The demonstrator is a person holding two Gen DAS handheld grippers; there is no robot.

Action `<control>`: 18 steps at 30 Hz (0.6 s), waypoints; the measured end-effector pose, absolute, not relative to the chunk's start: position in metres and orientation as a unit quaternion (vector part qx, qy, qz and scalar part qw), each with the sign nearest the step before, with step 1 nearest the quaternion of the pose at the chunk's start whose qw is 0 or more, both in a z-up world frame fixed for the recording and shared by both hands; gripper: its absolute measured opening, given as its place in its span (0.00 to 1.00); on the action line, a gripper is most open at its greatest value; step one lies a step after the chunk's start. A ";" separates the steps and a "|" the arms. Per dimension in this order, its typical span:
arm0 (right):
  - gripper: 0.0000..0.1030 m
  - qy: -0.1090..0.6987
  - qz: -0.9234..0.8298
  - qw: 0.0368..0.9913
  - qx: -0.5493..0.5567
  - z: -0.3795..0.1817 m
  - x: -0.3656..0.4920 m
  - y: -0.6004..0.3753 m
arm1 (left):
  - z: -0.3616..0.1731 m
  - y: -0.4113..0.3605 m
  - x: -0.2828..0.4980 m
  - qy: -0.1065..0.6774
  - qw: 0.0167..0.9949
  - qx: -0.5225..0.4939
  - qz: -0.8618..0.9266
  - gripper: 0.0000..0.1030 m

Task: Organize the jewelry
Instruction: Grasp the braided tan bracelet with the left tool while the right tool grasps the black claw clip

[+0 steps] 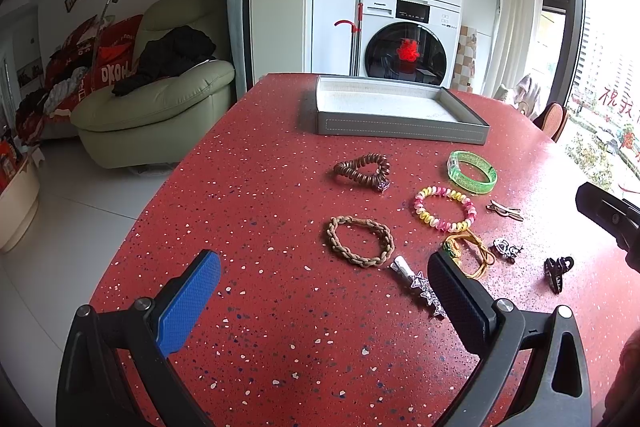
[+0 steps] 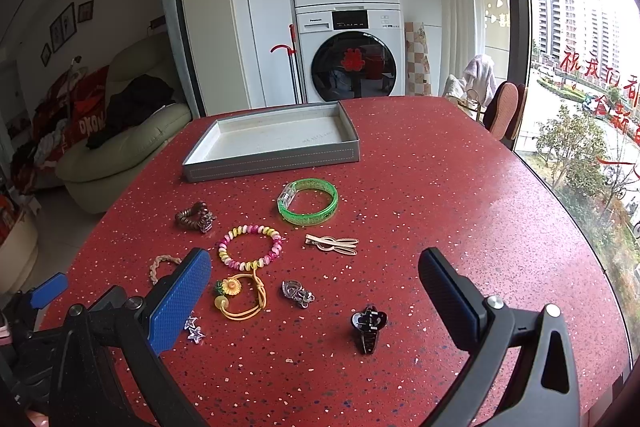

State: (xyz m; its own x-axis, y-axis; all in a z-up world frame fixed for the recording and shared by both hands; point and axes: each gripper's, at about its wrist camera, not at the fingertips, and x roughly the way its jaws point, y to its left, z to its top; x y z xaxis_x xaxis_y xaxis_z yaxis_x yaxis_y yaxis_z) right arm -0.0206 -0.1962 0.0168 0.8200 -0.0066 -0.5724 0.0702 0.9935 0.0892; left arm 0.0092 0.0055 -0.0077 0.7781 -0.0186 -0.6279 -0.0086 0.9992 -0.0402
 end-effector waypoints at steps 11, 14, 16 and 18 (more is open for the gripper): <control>1.00 0.303 -0.020 0.951 0.053 0.013 -0.021 -0.195 | -0.010 0.009 0.015 0.343 0.939 -0.025 -0.002 1.00; 1.00 0.306 -0.020 0.950 0.054 0.009 -0.020 -0.196 | -0.010 0.013 0.022 0.351 0.936 -0.028 -0.002 1.00; 1.00 0.309 -0.021 0.949 0.054 0.007 -0.020 -0.197 | -0.012 0.016 0.028 0.359 0.933 -0.029 -0.007 1.00; 1.00 0.315 -0.023 0.947 0.053 0.005 -0.019 -0.199 | -0.015 0.018 0.039 0.374 0.927 -0.028 -0.012 1.00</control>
